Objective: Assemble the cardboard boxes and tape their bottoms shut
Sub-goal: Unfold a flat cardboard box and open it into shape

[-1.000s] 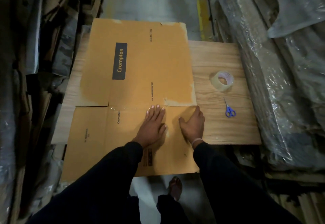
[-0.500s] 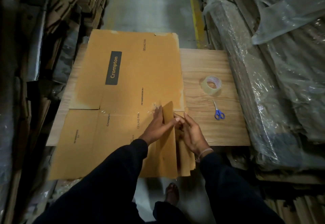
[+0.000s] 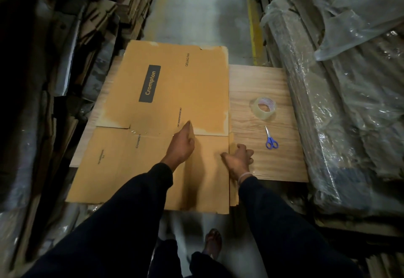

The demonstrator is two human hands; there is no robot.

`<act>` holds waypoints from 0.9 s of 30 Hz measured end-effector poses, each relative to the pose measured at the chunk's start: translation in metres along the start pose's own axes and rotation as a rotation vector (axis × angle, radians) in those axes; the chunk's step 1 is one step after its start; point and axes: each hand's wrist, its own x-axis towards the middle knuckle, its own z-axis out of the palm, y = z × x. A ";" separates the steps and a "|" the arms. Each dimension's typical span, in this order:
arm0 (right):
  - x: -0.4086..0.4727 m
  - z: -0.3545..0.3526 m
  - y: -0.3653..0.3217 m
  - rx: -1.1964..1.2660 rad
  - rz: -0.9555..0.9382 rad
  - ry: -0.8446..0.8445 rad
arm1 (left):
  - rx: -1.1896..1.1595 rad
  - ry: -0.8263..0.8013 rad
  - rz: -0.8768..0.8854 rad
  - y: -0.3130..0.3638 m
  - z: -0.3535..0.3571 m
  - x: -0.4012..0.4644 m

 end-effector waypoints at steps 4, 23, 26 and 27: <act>-0.004 0.001 -0.003 0.277 -0.015 -0.103 | 0.655 0.203 0.201 -0.007 -0.009 -0.006; -0.041 -0.068 -0.136 -0.003 -0.495 0.148 | 0.985 -0.147 0.171 0.106 -0.085 0.057; -0.049 -0.093 -0.174 -0.073 -0.497 0.192 | 0.996 -0.078 0.121 0.140 -0.123 0.049; -0.051 -0.100 -0.184 -0.085 -0.502 0.205 | 1.013 -0.060 0.077 0.149 -0.136 0.045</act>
